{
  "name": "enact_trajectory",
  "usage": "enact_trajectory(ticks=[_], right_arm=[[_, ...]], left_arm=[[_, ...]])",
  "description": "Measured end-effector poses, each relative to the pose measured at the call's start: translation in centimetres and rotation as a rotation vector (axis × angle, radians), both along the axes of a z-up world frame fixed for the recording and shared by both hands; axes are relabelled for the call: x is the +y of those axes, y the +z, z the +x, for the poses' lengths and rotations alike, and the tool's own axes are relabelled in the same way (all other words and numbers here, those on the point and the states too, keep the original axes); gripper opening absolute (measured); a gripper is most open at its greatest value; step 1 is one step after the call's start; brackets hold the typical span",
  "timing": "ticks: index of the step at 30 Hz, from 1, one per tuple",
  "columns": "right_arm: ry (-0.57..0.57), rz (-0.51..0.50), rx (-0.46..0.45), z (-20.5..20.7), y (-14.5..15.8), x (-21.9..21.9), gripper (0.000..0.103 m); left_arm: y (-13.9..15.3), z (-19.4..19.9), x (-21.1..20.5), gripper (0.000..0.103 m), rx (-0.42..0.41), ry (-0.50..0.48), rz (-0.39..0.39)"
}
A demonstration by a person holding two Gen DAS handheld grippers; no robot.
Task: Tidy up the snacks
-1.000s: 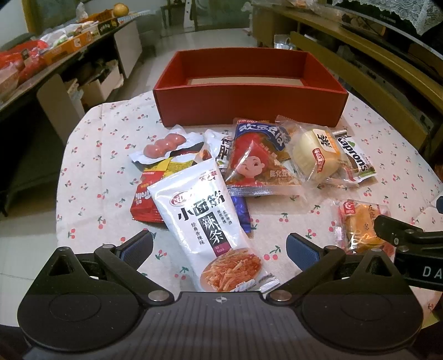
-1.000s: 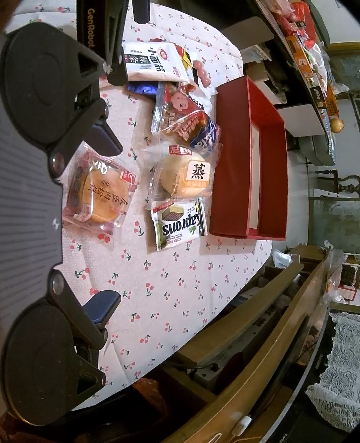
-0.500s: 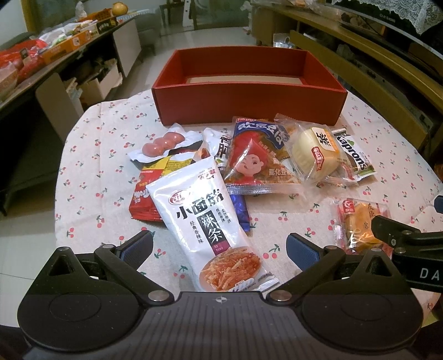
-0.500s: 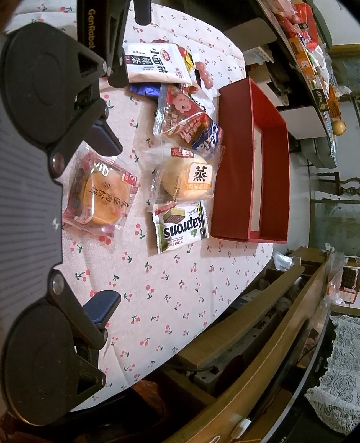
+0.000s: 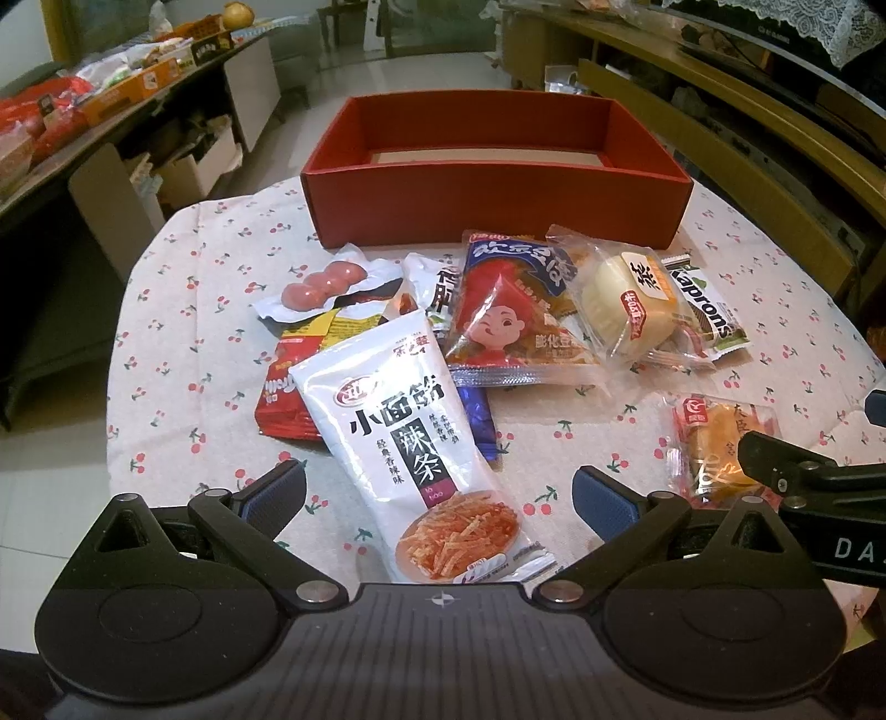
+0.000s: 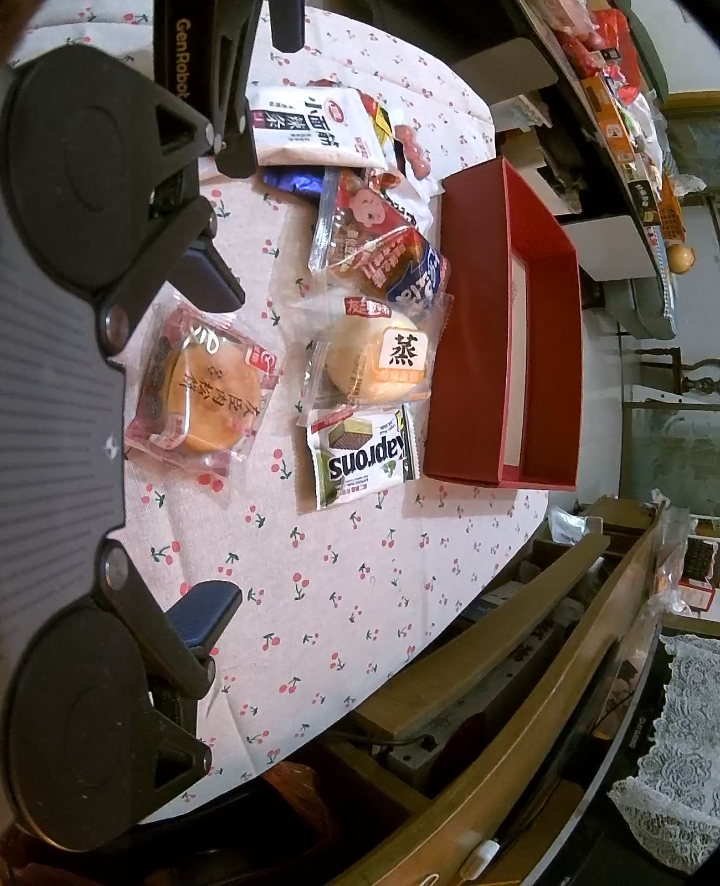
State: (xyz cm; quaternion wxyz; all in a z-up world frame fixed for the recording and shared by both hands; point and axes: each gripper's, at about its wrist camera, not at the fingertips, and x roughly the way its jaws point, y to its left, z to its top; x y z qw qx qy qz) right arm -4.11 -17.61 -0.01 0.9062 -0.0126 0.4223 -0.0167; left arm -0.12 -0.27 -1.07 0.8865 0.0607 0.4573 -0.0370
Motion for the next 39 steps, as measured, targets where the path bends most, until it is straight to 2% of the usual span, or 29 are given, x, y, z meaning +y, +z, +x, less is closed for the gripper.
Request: enact_trajectory(ticks=[25, 32, 34, 39], right_arm=[[0.013, 0.002, 0.018, 0.3, -0.2, -0.2, 0.103], [0.031, 0.029, 0.056, 0.9, -0.5, -0.9, 0.103], [0.049, 0.028, 0.063, 1.1, -0.6, -0.9, 0.103], [0.184, -0.004, 0.077, 1.7, -0.9, 0.4, 0.103]], left_arm=[[-0.3, 0.3, -0.1, 0.103, 0.032, -0.002, -0.011], [-0.4, 1.0, 0.9, 0.103, 0.06, 0.036, -0.04], [-0.6, 1.2, 1.2, 0.103, 0.076, 0.046, -0.052], [-0.6, 1.5, 1.5, 0.103, 0.089, 0.056, -0.067]])
